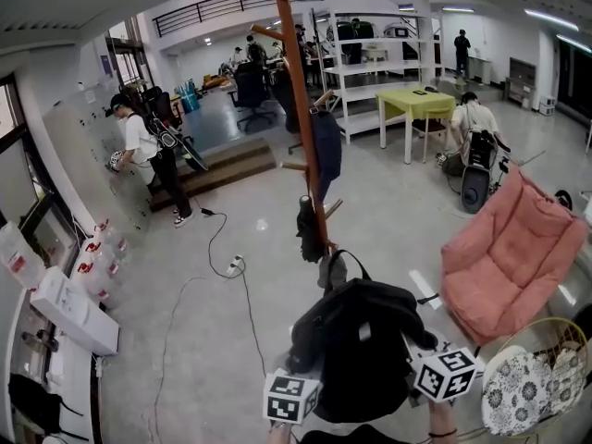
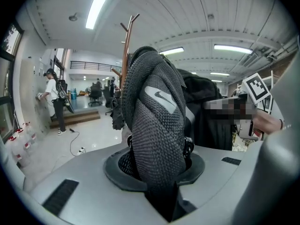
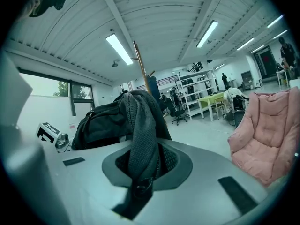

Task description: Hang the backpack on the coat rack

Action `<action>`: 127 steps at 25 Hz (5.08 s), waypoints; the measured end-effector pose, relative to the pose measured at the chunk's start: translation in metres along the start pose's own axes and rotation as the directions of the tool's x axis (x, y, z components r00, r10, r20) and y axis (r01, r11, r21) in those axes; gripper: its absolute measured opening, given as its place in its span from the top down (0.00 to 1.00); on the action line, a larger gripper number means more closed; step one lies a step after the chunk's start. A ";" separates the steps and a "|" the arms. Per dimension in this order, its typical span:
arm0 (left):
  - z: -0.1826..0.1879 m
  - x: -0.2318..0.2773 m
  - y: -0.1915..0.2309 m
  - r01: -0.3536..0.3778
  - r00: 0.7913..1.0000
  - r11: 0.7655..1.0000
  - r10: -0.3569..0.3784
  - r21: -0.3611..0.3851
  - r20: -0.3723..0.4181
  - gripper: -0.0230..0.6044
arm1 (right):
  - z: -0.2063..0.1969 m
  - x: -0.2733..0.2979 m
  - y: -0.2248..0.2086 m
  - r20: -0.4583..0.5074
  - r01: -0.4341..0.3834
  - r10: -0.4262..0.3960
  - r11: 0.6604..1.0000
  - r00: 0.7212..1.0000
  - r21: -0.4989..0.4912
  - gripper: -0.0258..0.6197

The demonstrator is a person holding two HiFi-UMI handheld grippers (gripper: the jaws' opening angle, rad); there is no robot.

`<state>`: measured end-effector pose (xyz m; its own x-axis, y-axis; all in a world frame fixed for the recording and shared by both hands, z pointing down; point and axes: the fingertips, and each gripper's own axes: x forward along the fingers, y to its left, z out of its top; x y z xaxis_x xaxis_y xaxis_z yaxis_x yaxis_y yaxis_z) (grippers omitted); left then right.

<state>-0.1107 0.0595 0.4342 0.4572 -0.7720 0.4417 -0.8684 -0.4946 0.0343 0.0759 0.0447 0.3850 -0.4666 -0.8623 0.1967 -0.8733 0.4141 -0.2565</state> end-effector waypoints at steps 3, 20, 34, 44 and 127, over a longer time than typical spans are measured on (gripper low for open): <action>0.005 0.018 0.011 0.016 1.000 1.000 -0.016 -0.001 -0.010 0.78 | 0.002 0.018 -0.009 -0.006 0.016 -0.016 1.000 1.000 0.008 0.91; 0.023 0.107 0.064 0.054 0.998 0.998 -0.054 0.021 -0.036 0.78 | 0.006 0.108 -0.055 0.006 0.055 -0.055 0.998 0.998 0.019 0.91; 0.013 0.175 0.093 0.005 0.991 0.998 -0.012 -0.056 -0.134 0.78 | -0.003 0.183 -0.101 -0.096 -0.012 0.016 0.999 0.995 0.044 0.91; -0.007 0.229 0.108 -0.065 0.969 0.992 0.037 -0.107 -0.244 0.78 | -0.032 0.237 -0.140 -0.209 -0.067 0.080 0.995 0.975 0.067 0.91; -0.172 0.408 0.179 -0.327 0.893 0.888 0.178 -0.324 -0.414 0.47 | -0.210 0.392 -0.246 -0.468 0.120 -0.041 0.983 0.883 0.140 0.73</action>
<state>-0.1126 -0.2754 0.7749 0.1743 -0.6118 0.7716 -0.9826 -0.0569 0.1768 0.0786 -0.3341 0.7236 -0.4418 -0.6418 0.6268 -0.8946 0.2629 -0.3614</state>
